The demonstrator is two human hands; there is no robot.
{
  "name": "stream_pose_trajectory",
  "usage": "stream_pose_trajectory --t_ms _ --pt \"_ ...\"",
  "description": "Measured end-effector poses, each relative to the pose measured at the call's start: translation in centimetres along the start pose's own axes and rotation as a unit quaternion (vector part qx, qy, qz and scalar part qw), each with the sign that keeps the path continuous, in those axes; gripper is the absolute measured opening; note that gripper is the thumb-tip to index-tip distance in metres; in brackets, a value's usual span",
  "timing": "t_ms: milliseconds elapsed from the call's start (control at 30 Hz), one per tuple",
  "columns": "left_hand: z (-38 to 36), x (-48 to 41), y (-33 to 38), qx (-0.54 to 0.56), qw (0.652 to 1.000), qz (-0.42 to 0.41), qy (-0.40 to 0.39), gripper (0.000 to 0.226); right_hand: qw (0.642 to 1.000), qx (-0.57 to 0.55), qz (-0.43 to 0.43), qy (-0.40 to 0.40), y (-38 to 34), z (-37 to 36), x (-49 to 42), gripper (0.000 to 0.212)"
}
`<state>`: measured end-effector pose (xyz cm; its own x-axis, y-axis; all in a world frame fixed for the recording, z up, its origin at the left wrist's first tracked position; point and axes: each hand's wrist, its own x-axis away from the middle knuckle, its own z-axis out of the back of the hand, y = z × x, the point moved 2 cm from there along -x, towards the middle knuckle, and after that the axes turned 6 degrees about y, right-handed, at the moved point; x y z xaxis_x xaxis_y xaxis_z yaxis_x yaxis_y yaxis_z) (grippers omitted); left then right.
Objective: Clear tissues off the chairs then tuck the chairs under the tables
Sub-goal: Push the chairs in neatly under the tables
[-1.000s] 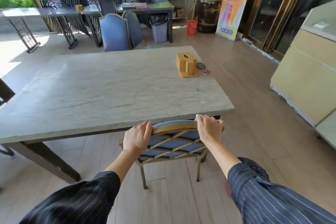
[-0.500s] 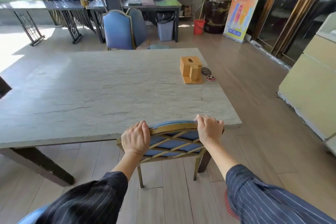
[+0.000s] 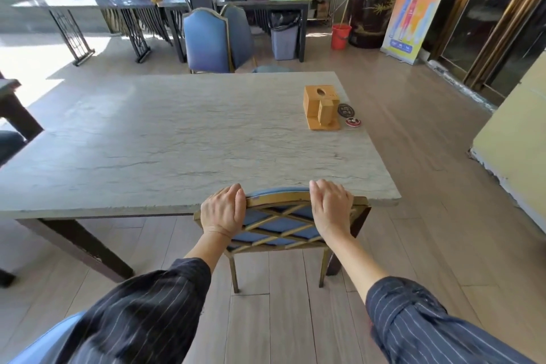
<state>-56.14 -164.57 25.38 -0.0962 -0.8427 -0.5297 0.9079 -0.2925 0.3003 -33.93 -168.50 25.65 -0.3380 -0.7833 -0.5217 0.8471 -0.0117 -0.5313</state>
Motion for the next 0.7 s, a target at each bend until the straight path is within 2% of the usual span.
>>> stream_pose_trajectory --t_ms 167,267,333,433,467,533,600,700 --pt "0.3 -0.1 0.1 -0.001 0.999 0.004 -0.049 0.048 0.999 0.025 0.013 -0.035 0.0 0.7 -0.3 0.054" --pt "1.2 0.7 1.4 -0.055 0.992 0.027 -0.114 0.03 0.998 0.029 0.01 -0.063 -0.1 1.2 -0.3 0.065" --pt "3.0 1.5 2.0 -0.042 0.982 0.064 -0.171 0.027 0.996 0.018 0.003 -0.083 -0.2 1.5 -0.3 0.067" --pt "7.7 4.7 0.3 0.04 0.971 0.051 -0.23 0.034 0.996 -0.01 -0.025 -0.087 -1.5 2.7 0.9 0.042" --pt "9.6 6.4 -1.1 0.044 0.965 0.034 -0.257 0.032 0.997 -0.018 -0.039 -0.067 -2.8 3.3 2.4 0.032" --pt "12.8 10.5 -4.6 0.008 0.948 0.057 -0.312 0.028 0.997 -0.046 -0.043 -0.054 -7.1 4.0 7.1 0.031" --pt "16.0 15.0 -8.5 -0.053 0.922 0.136 -0.359 0.028 0.986 -0.098 0.006 -0.135 -13.1 4.0 13.5 0.039" --pt "21.1 22.6 -14.4 -0.109 0.86 0.211 -0.452 0.026 0.933 -0.131 0.112 -0.317 -22.4 3.5 23.2 0.044"
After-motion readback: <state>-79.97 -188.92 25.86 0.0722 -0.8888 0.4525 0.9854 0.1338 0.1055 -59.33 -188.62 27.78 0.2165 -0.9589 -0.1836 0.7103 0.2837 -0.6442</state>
